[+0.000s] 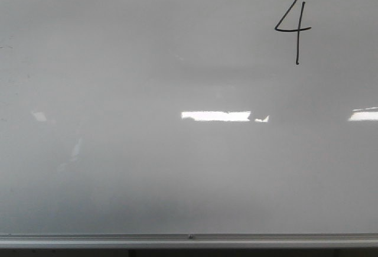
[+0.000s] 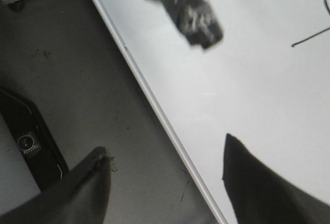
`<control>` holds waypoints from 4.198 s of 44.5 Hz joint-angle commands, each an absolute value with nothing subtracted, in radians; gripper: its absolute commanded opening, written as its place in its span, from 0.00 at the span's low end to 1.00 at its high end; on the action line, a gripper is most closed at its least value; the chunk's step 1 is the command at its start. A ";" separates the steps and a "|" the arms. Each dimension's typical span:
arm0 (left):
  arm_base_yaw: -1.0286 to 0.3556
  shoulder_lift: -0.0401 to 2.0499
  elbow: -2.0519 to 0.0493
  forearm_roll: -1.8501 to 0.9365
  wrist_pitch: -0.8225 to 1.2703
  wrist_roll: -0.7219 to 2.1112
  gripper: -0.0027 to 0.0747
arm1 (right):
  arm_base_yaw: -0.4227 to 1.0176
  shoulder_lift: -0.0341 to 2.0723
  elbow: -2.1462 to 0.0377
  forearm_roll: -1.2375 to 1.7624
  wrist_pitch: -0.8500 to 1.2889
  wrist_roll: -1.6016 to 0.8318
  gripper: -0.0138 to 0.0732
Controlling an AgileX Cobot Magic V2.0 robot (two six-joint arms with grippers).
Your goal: Write number 4 on whiteboard
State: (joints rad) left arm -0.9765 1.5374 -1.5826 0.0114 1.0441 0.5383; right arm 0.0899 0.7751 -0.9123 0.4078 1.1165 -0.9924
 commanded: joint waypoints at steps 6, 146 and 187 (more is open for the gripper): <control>-0.816 1.344 -1.532 0.180 1.020 0.245 0.01 | 0.089 0.773 -0.934 0.422 0.998 -0.948 0.73; -0.074 0.547 -0.900 -0.074 0.901 0.066 0.37 | 0.084 0.515 -0.992 0.086 1.137 -0.102 0.47; -0.072 0.536 -0.849 -0.053 0.858 0.066 0.01 | 0.084 0.494 -0.952 0.081 1.109 -0.102 0.08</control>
State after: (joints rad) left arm -0.0676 0.5321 -0.8255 -0.0457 0.9356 0.0648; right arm 0.0899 0.4881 -0.9303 0.0902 1.1736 -0.1068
